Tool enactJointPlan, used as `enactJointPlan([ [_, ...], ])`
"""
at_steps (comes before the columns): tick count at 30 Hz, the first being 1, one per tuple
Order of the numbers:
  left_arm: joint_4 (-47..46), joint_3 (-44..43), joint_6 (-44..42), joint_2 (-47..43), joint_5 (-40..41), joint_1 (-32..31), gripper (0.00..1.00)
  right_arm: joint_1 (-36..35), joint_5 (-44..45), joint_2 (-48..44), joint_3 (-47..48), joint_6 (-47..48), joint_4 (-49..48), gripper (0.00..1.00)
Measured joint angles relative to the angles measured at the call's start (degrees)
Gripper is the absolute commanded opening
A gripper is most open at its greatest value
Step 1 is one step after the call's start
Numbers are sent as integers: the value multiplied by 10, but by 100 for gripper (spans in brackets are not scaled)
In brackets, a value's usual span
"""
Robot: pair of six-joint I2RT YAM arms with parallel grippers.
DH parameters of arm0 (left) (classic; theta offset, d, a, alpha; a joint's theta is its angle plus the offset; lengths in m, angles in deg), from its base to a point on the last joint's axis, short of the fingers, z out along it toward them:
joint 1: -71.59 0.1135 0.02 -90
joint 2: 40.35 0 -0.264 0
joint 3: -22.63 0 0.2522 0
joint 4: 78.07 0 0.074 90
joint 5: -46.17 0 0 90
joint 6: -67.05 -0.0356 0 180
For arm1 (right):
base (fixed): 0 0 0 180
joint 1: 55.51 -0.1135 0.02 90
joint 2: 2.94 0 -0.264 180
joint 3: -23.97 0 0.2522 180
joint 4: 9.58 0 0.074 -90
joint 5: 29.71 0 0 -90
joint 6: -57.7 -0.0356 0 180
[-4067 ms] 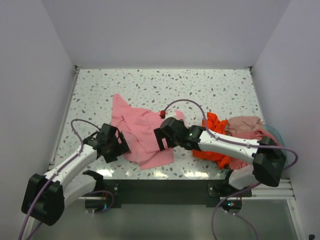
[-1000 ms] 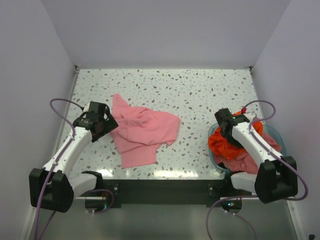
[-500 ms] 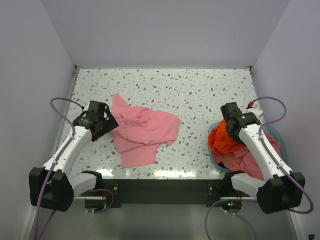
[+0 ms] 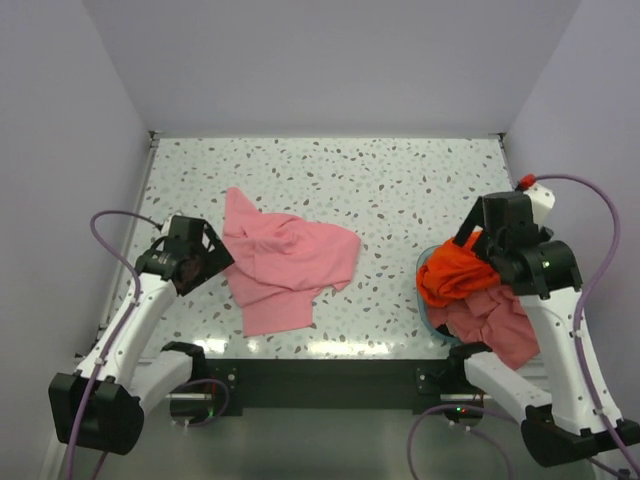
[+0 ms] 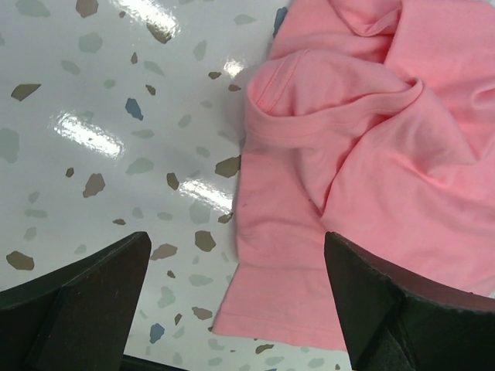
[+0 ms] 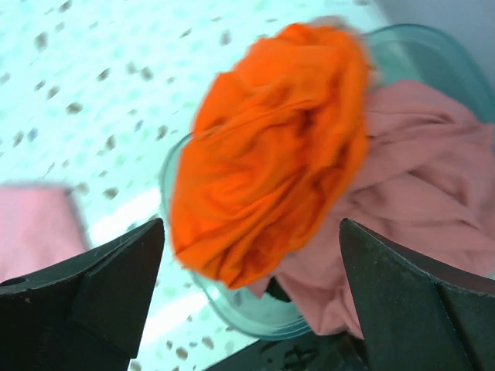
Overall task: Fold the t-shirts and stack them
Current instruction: Flatten the tshirt out
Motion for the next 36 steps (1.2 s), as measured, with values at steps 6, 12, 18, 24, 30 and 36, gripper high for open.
enactJointPlan([
  [6,13,18,3,7,13,0,100,-272,-33,107,16,33,-98,99],
  [12,-31,26,0,54,0,1,100,-432,-78,407,83,27,-283,98],
  [18,-104,28,-3,108,-26,14,81,-472,-97,656,255,-5,-356,97],
  [24,-156,28,-13,165,-47,25,63,-485,-70,771,380,-31,-371,92],
  [30,-190,32,-13,196,-53,27,56,-490,-44,797,397,-50,-372,77],
  [36,-219,47,-12,216,-42,31,52,-499,-25,840,445,-52,-355,72],
])
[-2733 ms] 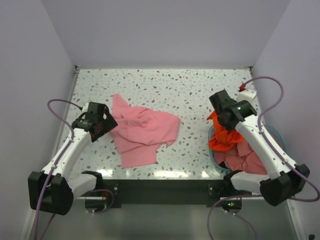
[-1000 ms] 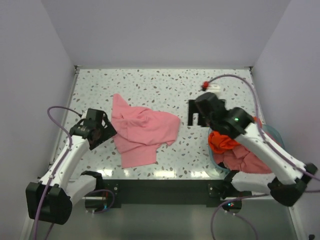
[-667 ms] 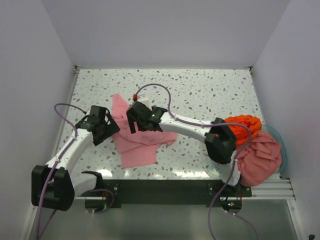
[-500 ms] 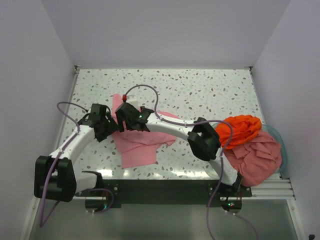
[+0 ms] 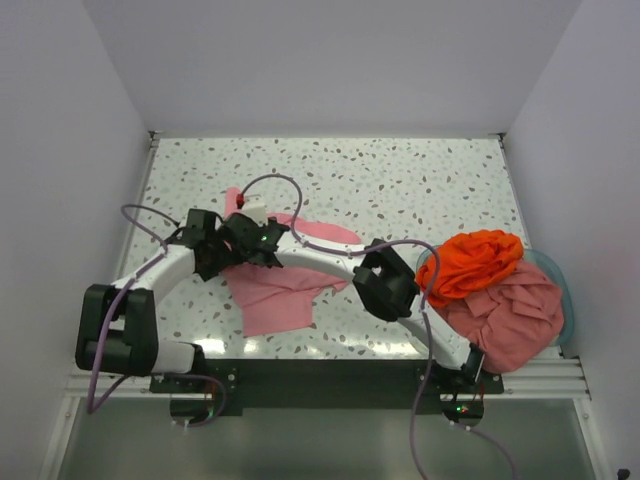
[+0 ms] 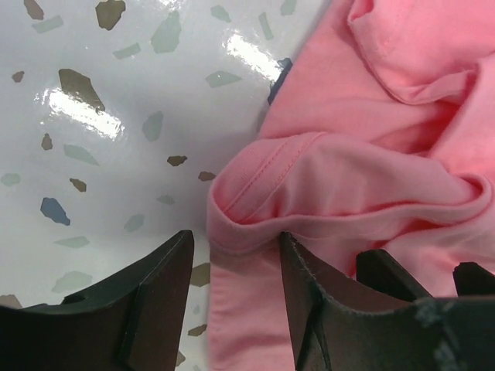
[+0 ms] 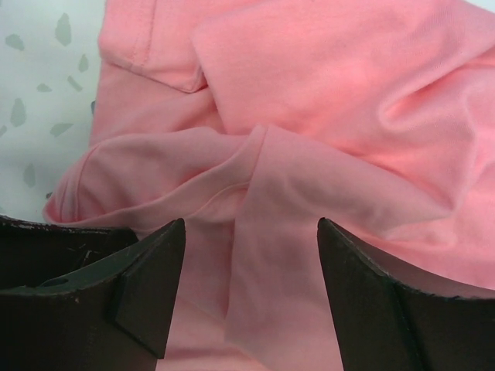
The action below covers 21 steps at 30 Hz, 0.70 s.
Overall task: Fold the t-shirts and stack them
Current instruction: Flatten the tshirt out
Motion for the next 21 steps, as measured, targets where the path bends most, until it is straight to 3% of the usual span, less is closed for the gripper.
enactJointPlan([
  [4,-15,-3,1,32,6,0,41,0,16,20,16,-7,11,64],
  [6,-18,-3,2,33,-2,-1,30,1,37,25,16,-11,13,57],
  [7,-18,-3,3,35,-7,-2,22,2,47,29,16,-12,14,56],
  [8,-20,-3,7,37,-7,-3,1,4,55,31,15,-14,14,56],
  [11,-26,-3,9,41,-11,-4,0,5,73,34,7,-14,16,51],
  [14,-26,-2,11,41,-7,-4,0,7,84,34,-6,-14,11,34],
  [18,-24,3,15,33,7,-5,0,9,103,9,-53,-12,-3,0],
  [21,-16,8,15,23,22,-5,0,15,113,-22,-95,-6,-3,0],
])
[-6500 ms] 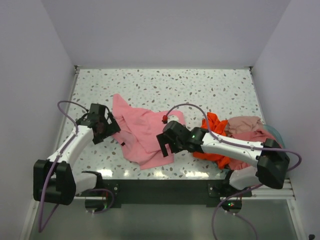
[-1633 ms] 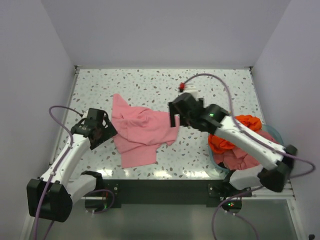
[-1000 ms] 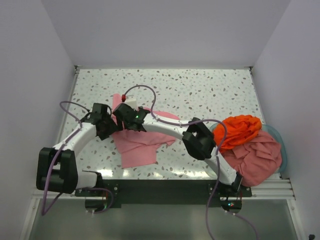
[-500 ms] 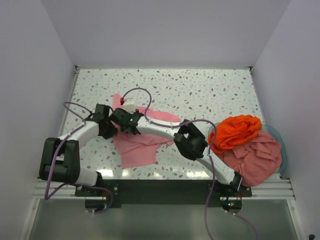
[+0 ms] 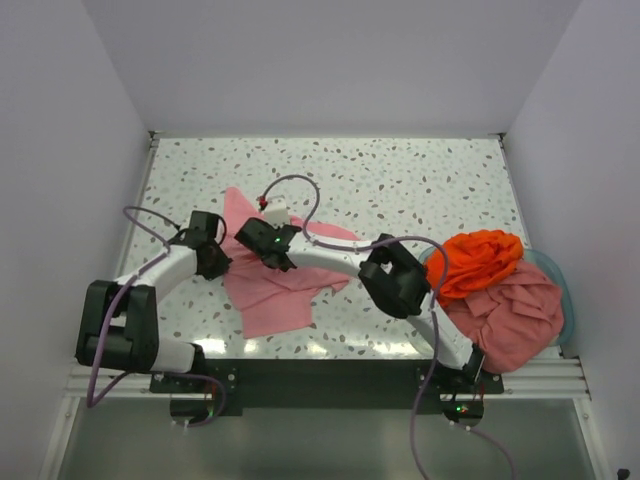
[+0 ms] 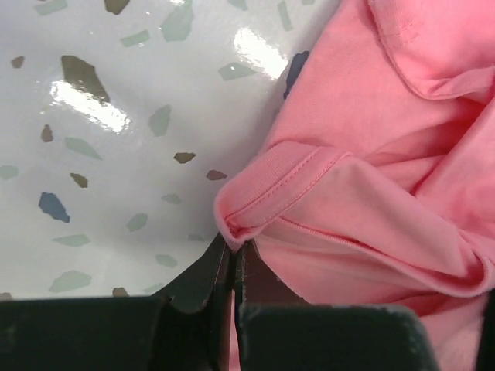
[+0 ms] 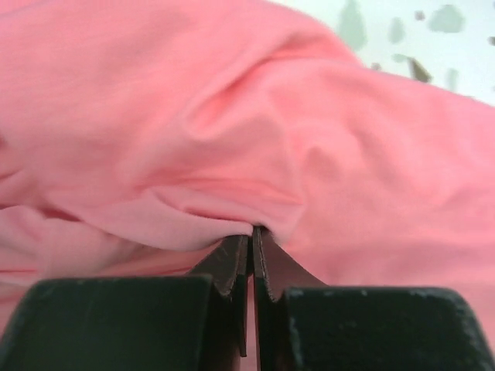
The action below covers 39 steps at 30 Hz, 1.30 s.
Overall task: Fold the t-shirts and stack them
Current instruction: Flatten the tshirt out
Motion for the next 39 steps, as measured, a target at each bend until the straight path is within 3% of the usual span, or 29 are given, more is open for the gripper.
enactJointPlan([
  [7,23,0,0,-20,35,0,0,64,7,-144,-140,13,-5,0],
  [15,40,-17,0,-29,73,0,0,206,6,-365,-320,36,-22,0],
  [20,43,-56,0,-13,82,0,0,292,-14,-442,-389,54,-38,0],
  [30,34,-203,-7,130,99,26,0,422,-136,-361,-369,154,-122,0],
  [37,26,-381,-31,285,109,39,0,427,-175,-184,-190,261,-162,0],
  [39,27,-436,-38,329,110,45,0,429,-167,-139,-137,285,-166,12],
])
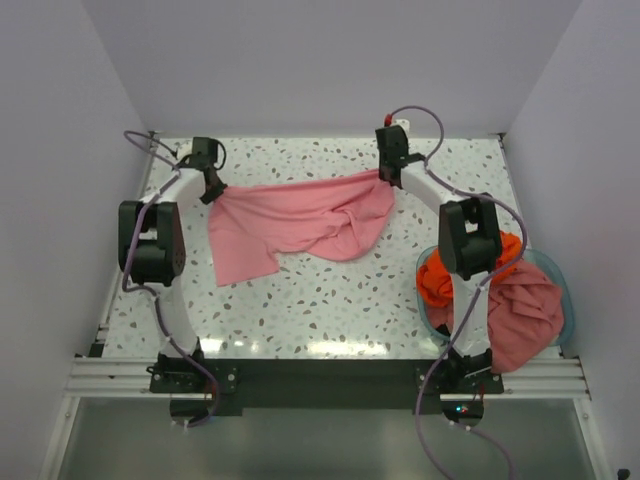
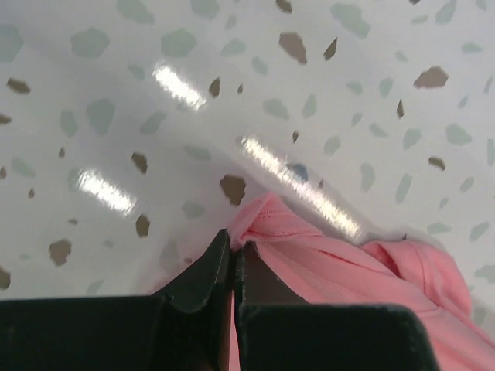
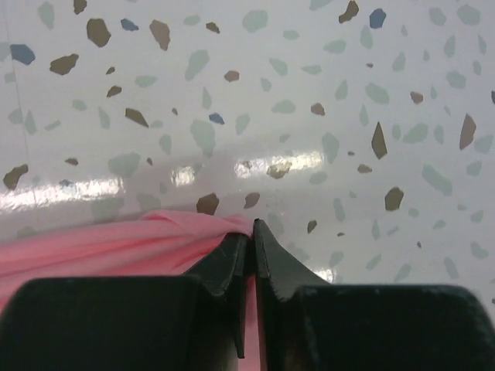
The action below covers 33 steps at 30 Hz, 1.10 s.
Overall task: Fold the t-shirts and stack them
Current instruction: Flatten the tshirt out
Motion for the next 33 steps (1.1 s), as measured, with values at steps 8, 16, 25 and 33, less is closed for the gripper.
enactJointPlan([
  [8,29,-133,-33,68,-1,31,100,21,49,98,176,46,51,88],
  [16,50,69,-35,-156,-21,37,100,-30,37,-70,-1,27,61,99],
  [25,59,356,-6,-289,-117,30,100,-161,12,-67,-75,-79,120,90],
  [33,31,367,5,-275,-148,10,85,-136,2,-51,-131,-139,139,77],
])
